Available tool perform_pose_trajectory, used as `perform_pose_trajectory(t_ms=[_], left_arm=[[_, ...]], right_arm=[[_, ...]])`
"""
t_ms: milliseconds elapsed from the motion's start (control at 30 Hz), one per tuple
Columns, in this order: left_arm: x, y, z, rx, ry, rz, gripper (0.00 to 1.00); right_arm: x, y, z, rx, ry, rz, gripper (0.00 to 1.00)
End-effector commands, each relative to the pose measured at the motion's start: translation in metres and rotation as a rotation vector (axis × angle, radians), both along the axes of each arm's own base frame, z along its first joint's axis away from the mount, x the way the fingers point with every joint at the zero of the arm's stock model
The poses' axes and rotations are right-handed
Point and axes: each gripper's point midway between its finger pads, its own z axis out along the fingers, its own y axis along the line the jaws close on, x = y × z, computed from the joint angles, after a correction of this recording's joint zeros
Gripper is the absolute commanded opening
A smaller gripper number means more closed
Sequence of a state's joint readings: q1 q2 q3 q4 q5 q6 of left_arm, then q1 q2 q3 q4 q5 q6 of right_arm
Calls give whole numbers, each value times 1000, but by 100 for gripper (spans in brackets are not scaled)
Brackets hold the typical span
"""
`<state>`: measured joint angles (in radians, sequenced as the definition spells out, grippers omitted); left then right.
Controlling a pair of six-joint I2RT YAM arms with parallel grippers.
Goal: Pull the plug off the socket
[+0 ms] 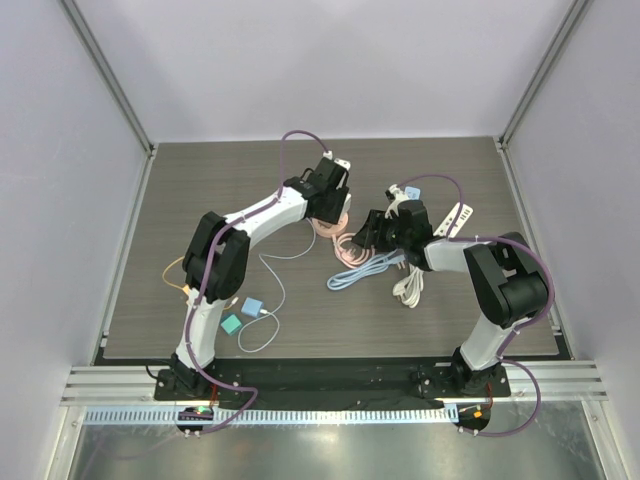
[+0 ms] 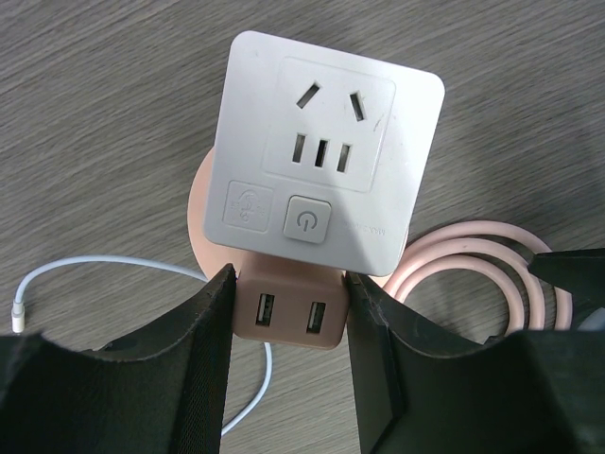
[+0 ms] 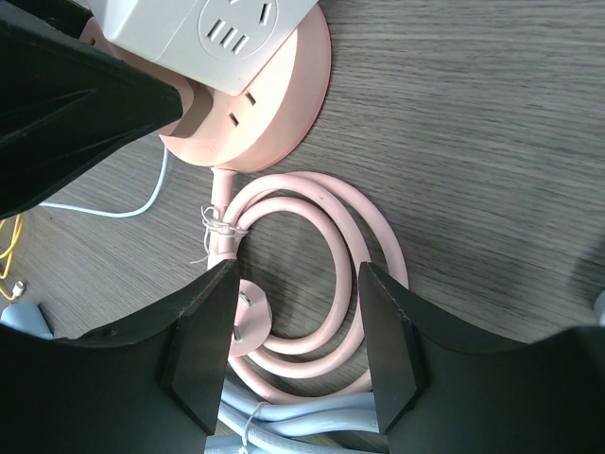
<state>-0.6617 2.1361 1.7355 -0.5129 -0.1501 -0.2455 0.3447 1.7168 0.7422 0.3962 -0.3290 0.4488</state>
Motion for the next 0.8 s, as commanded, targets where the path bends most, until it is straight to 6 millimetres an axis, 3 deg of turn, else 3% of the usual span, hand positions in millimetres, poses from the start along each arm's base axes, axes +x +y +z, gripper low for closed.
perform_pose_trajectory(t_ms=[0,133,433,633,767], left_arm=[[-6,0,1,31,1,-26,41],[-7,-2,1,23,4,-28,50],[-8,-3,-2,25,14,-37,53],[-7,-3,4,18,9,-35,19],[-8,-7,15,-12,0,-38,9]], right_arm=[[11,4,29,40,-85,6,59],[11,3,28,40,-80,7,59],[10,3,26,42,-72,10,60],[13,3,29,48,-79,9,64],[15,7,30,78,-72,19,66]])
